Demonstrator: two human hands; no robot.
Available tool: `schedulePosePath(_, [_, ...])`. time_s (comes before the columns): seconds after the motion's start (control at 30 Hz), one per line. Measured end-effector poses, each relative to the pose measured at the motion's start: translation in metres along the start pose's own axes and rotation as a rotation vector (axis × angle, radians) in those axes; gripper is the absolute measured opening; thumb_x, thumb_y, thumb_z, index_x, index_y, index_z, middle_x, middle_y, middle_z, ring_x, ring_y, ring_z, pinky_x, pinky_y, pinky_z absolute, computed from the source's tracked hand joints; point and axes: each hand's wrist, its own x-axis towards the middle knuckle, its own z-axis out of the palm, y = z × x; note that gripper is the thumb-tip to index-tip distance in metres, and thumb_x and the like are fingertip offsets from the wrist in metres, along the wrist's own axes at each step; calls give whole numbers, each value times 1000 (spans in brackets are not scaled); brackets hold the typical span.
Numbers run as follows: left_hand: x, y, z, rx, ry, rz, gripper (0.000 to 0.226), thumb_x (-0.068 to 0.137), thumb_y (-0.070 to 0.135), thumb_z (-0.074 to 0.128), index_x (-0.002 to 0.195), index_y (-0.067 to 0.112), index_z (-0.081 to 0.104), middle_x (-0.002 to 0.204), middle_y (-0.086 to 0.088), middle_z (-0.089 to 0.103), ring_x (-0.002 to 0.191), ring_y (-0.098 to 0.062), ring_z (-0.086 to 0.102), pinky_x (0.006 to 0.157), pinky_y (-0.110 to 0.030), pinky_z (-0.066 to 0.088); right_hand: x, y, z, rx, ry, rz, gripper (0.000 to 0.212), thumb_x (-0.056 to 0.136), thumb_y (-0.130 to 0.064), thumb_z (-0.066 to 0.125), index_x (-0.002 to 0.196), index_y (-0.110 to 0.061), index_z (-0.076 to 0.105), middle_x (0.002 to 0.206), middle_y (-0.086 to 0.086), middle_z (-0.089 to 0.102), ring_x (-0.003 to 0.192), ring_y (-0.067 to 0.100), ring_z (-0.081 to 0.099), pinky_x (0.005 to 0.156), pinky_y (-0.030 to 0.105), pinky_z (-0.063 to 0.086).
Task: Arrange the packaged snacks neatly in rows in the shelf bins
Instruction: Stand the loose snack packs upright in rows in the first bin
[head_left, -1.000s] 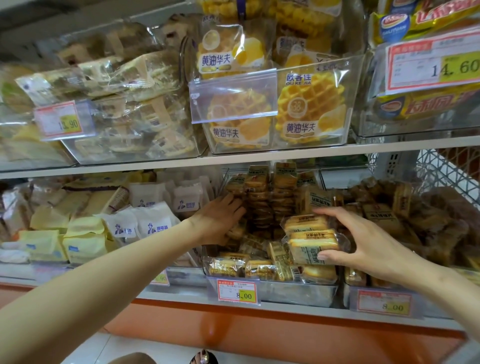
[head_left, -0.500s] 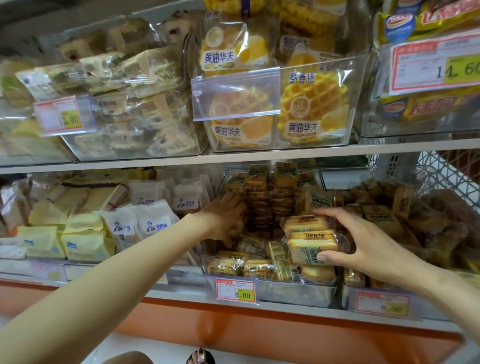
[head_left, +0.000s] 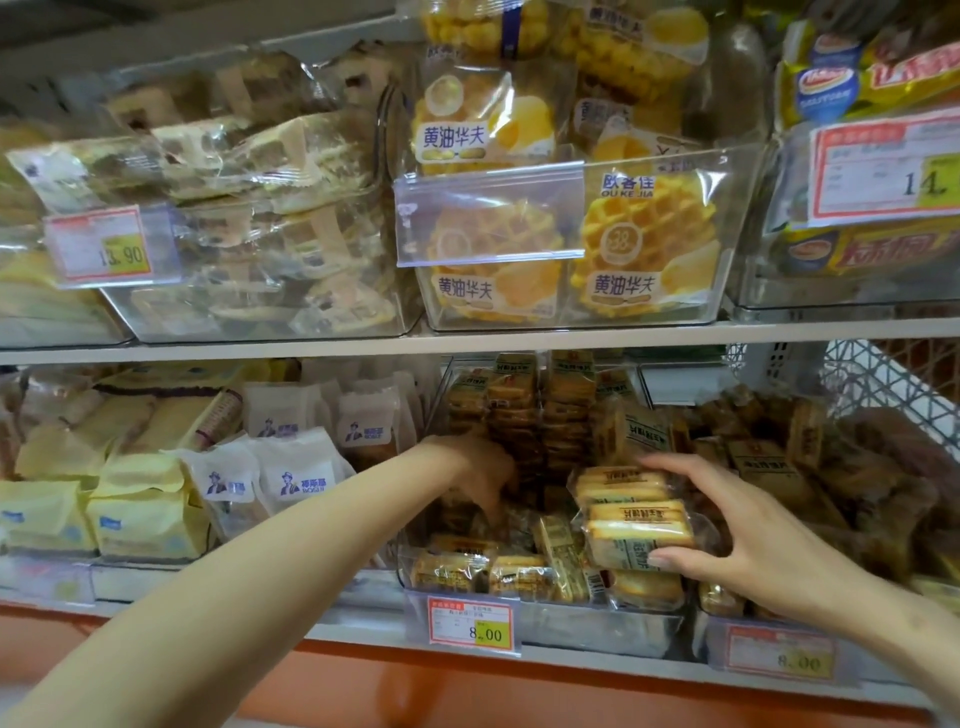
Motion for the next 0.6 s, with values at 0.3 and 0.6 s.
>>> schedulePosePath(0.3, [-5, -12, 4, -258, 212, 102, 35, 79, 32, 68, 111, 22, 59, 106, 6, 52, 98, -15, 50, 80, -25, 39, 0, -2, 0, 25, -8, 19, 78, 52, -89, 50, 122, -65, 27, 124, -44, 36, 115, -13, 44, 85, 10, 46])
schedulePosePath(0.6, [-22, -20, 8, -632, 716, 25, 27, 81, 24, 69, 104, 17, 57, 106, 5, 45, 106, -18, 47, 86, -25, 39, 1, -2, -1, 15, -26, 22, 75, 54, -86, 53, 121, -65, 28, 122, -47, 35, 112, -15, 44, 81, 5, 44])
